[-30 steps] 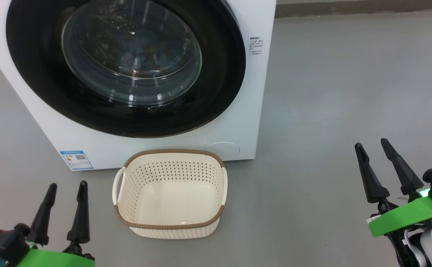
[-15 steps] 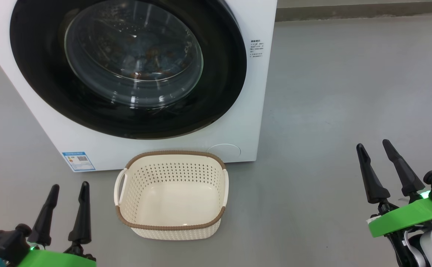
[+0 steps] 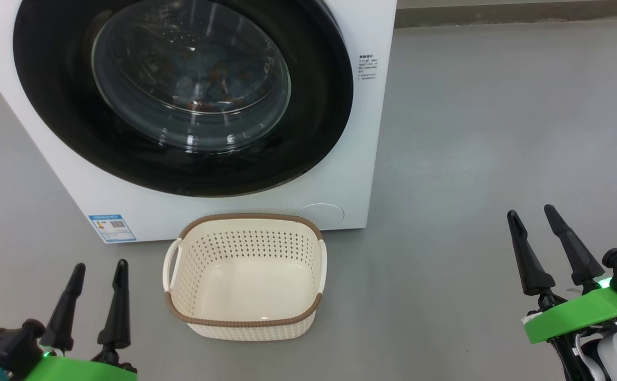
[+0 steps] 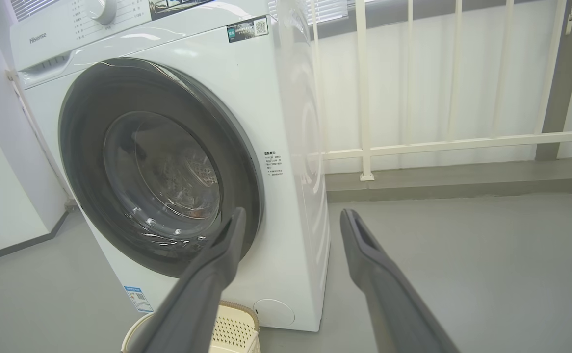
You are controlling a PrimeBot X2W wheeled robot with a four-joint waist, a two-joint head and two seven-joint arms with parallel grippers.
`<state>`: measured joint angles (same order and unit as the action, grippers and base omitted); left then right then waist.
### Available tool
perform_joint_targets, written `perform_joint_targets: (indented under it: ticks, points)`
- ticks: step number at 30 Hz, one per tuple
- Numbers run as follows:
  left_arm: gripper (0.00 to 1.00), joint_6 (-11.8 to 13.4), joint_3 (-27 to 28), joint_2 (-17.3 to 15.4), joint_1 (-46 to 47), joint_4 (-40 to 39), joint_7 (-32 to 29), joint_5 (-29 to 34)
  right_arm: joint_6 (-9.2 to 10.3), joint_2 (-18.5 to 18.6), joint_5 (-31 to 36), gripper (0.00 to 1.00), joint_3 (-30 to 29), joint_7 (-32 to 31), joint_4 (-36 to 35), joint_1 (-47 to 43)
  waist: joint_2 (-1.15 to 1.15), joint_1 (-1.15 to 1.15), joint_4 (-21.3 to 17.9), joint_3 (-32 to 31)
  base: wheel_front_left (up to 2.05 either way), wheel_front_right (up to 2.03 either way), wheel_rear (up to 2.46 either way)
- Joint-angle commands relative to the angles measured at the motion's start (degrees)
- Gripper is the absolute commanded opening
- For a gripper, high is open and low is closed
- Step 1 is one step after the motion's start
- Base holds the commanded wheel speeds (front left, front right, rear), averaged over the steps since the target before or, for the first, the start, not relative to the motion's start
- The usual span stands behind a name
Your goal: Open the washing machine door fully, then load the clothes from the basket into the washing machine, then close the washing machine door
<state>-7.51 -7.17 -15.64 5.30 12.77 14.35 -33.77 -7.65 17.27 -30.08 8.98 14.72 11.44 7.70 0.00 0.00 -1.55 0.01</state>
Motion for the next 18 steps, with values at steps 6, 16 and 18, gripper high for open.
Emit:
perform_joint_targets:
  ticks: [6, 16, 18]
  points:
    - [1.0, 0.2, 1.8, -2.2, 1.0, -1.5, 0.1, -0.8, 0.16, 0.7, 0.7, 1.0, 0.6, 0.3, -1.2, 0.6, 0.0, 0.0, 0.0, 0.1, 0.0, 0.0, 0.0]
    - [1.0, 0.3, 1.4, -2.5, 1.0, -1.8, 0.1, -1.0, 0.16, 0.6, 0.8, 1.0, 0.6, 0.3, -1.1, 0.5, 0.0, 0.0, -0.1, 0.2, 0.0, 0.0, 0.0]
    - [1.0, 0.3, 1.4, -2.5, 1.0, -1.8, 0.1, -1.1, 0.16, 0.6, 0.8, 1.0, 0.6, 0.3, -1.1, 0.5, 0.0, 0.0, -0.1, 0.2, 0.0, 0.0, 0.0]
